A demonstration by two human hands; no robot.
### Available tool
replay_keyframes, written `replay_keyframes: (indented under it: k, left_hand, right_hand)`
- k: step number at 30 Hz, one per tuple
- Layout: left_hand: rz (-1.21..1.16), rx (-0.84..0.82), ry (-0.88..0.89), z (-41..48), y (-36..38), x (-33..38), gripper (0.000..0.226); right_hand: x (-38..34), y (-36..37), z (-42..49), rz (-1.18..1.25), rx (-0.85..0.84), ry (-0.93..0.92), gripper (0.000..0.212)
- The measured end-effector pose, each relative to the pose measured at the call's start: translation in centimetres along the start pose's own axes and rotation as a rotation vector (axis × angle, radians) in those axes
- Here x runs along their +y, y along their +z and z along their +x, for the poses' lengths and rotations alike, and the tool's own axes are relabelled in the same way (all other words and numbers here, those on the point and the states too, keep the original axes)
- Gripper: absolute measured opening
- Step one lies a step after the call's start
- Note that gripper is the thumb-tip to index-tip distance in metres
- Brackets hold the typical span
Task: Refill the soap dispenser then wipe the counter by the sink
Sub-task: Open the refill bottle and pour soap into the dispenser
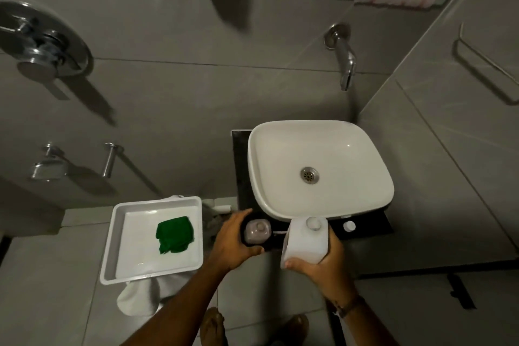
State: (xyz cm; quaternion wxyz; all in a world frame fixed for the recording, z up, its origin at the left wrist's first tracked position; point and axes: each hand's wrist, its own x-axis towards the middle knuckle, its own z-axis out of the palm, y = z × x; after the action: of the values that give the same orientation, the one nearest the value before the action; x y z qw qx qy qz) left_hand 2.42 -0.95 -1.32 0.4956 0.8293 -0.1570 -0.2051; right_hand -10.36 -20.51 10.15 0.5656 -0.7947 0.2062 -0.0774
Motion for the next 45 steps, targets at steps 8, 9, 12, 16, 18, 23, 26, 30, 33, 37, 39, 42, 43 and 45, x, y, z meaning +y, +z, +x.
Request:
replay_keyframes:
  k: [8, 9, 12, 16, 18, 23, 26, 30, 33, 37, 39, 42, 43, 45]
  left_hand:
    - [-0.070, 0.020, 0.011, 0.6, -0.8, -0.8, 0.068]
    - [-0.103, 0.048, 0.032, 0.1, -1.5, -0.3, 0.067]
    - [-0.190, 0.155, 0.109, -1.2, -4.2, 2.5, 0.064]
    - [-0.249, 0.280, 0.236, -2.2, -9.4, 8.2, 0.062]
    - [-0.247, 0.325, 0.279, -2.6, -12.1, 10.9, 0.064]
    - [-0.202, 0.428, 0.315, -3.1, -17.1, 15.6, 0.070]
    - [-0.198, 0.483, 0.328, -3.2, -19.2, 17.4, 0.068]
    - [-0.198, 0.504, 0.326, -3.2, -21.0, 18.9, 0.068]
    - [-0.205, 0.516, 0.325, -3.2, -21.5, 19.7, 0.067]
    - [-0.199, 0.521, 0.315, -3.3, -21.9, 20.2, 0.069]
    - [-0.194, 0.523, 0.308, -3.3, -22.2, 20.2, 0.073]
    - [-0.193, 0.522, 0.301, -3.4, -22.4, 20.2, 0.078]
    - [-0.193, 0.522, 0.300, -3.5, -22.4, 20.2, 0.079]
    - [-0.186, 0.520, 0.297, -3.5, -22.5, 20.2, 0.079]
  right_hand:
    - [-4.6, -1.5, 0.7, -0.164, 0.028, -0.164, 0.087]
    - [-5.2, -1.7, 0.9, -0.170, 0.030, -0.181, 0.086]
    - [-7.8, -2.2, 1.9, -0.197, 0.021, -0.235, 0.089]
    - [-13.4, -2.4, 4.0, -0.324, -0.002, -0.372, 0.082]
    - [-16.6, -2.4, 5.1, -0.398, -0.025, -0.420, 0.080]
    - [-23.3, -2.0, 7.7, -0.604, -0.027, -0.544, 0.082]
    - [-26.6, -1.7, 8.6, -0.711, -0.005, -0.638, 0.078]
    - [-29.4, -1.1, 9.4, -0.833, 0.020, -0.736, 0.077]
    - [-30.7, -0.7, 9.8, -0.902, 0.009, -0.781, 0.078]
    - [-31.8, -0.5, 10.2, -0.993, 0.056, -0.850, 0.073]
    - [-32.1, -0.4, 10.2, -1.024, 0.071, -0.869, 0.072]
    - [-32.4, -0.2, 10.2, -1.054, 0.087, -0.873, 0.070]
    - [-32.5, -0.1, 10.2, -1.059, 0.092, -0.875, 0.069]
    - [-32.7, 0.0, 10.1, -1.059, 0.099, -0.887, 0.068]
